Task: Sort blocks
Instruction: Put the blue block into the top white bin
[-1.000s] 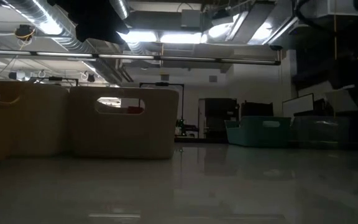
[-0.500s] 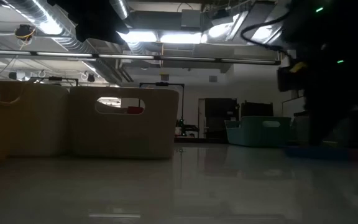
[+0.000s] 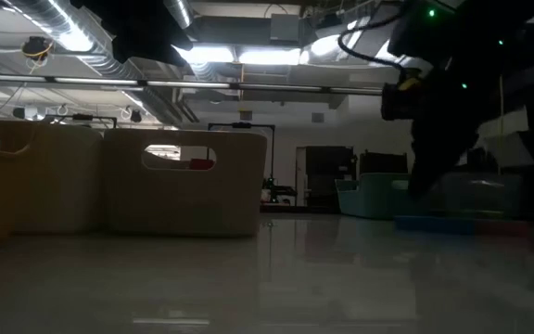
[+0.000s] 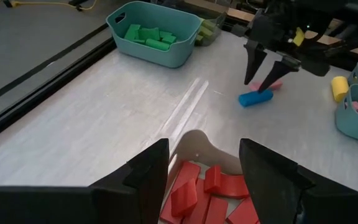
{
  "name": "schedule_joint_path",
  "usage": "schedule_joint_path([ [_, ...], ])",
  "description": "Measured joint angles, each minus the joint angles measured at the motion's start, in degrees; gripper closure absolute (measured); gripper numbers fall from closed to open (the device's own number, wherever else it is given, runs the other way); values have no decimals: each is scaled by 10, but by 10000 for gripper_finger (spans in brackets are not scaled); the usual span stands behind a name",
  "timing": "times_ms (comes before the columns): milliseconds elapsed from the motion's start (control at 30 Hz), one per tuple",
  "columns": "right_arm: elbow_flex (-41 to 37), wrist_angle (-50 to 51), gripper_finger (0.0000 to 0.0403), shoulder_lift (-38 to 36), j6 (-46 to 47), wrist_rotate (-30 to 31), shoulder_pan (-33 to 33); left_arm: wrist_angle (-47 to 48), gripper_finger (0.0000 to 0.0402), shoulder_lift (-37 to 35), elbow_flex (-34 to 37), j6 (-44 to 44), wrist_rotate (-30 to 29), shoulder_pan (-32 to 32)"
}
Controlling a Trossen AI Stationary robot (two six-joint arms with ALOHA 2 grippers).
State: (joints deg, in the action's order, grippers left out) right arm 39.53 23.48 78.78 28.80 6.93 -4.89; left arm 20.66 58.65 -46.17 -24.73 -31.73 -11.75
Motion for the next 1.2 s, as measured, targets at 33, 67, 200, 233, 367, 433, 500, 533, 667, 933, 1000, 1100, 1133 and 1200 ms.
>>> schedule_joint_path([
  [33, 4, -1, 251, 0, -1, -5, 0, 0, 218, 0, 0, 0, 0, 0],
  [67, 7, -2, 251, 0, -2, -10, 0, 0, 218, 0, 0, 0, 0, 0],
  [200, 7, -9, 251, 7, 7, -14, 1, 0, 218, 0, 0, 0, 0, 0],
  [233, 7, -8, 251, 11, 12, -15, 1, 0, 218, 0, 0, 0, 0, 0],
  [367, 7, -9, 251, 45, 23, -20, 0, 0, 218, 0, 0, 0, 0, 0],
  [433, 7, -9, 251, 66, 23, -20, 0, 1, 218, 0, 0, 0, 0, 0],
  [500, 8, -10, 251, 86, 23, -19, 0, 2, 218, 0, 0, 0, 0, 0],
  [533, 10, -10, 251, 95, 24, -18, 0, 2, 218, 0, 0, 0, 0, 0],
  [667, 12, -8, 251, 121, 25, -17, 0, 2, 218, 0, 0, 0, 0, 0],
  [933, 46, 9, 306, 121, 1, -16, 0, 3, 218, 0, 0, -59, 0, 0],
  [1000, 66, -3, 306, 125, -12, -20, 0, 4, 218, 0, 0, -85, 0, 0],
  [1100, 101, -26, 306, 121, -29, -20, 0, 10, 218, 0, 0, -111, 0, 0],
  [1133, 112, -30, 306, 122, -37, -21, 0, 12, 218, 0, 0, -125, 1, 0],
  [1200, 136, -36, 303, 124, -52, -22, 0, 13, 218, 1, 0, -156, 11, 0],
])
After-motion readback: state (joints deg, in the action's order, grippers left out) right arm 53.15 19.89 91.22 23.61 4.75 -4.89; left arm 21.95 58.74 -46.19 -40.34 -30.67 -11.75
